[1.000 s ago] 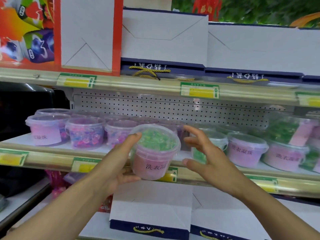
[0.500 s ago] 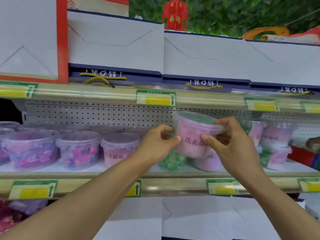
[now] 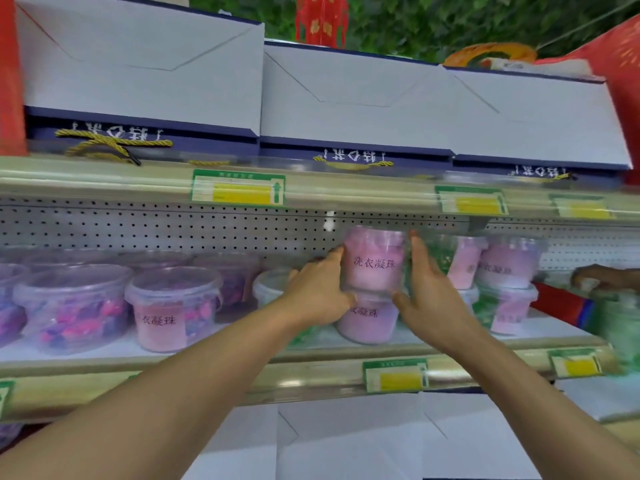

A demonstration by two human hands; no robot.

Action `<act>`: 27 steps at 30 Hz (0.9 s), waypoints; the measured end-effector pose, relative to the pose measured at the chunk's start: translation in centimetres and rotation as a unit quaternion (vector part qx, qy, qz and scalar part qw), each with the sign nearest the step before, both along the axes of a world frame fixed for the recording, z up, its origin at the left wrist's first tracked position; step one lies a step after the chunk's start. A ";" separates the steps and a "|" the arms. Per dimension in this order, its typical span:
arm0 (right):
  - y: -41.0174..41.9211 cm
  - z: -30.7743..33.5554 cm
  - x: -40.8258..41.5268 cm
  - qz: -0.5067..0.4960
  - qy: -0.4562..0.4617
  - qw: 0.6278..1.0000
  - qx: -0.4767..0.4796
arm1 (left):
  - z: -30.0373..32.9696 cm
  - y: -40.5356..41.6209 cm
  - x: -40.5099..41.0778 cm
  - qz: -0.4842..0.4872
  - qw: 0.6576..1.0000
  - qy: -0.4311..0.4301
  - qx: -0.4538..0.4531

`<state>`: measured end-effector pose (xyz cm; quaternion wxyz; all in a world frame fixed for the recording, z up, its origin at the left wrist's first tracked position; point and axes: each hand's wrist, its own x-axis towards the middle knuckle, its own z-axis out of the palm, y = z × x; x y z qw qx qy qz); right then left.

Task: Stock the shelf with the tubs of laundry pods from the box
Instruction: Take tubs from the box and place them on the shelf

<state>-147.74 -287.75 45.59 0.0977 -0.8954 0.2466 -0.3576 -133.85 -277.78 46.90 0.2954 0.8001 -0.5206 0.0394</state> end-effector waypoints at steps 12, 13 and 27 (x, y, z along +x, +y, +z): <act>1.0 -2.5 -3.4 0.036 -0.032 0.995 -0.086 | -0.7 0.8 -2.8 0.121 0.985 -0.125 0.018; 1.3 -3.1 -3.9 0.046 -0.028 0.995 -0.089 | -1.1 1.5 -3.6 0.107 0.986 -0.129 -0.015; 4.4 -21.1 -9.2 0.188 0.261 0.946 0.046 | -21.5 11.2 -13.4 0.170 0.971 0.120 0.121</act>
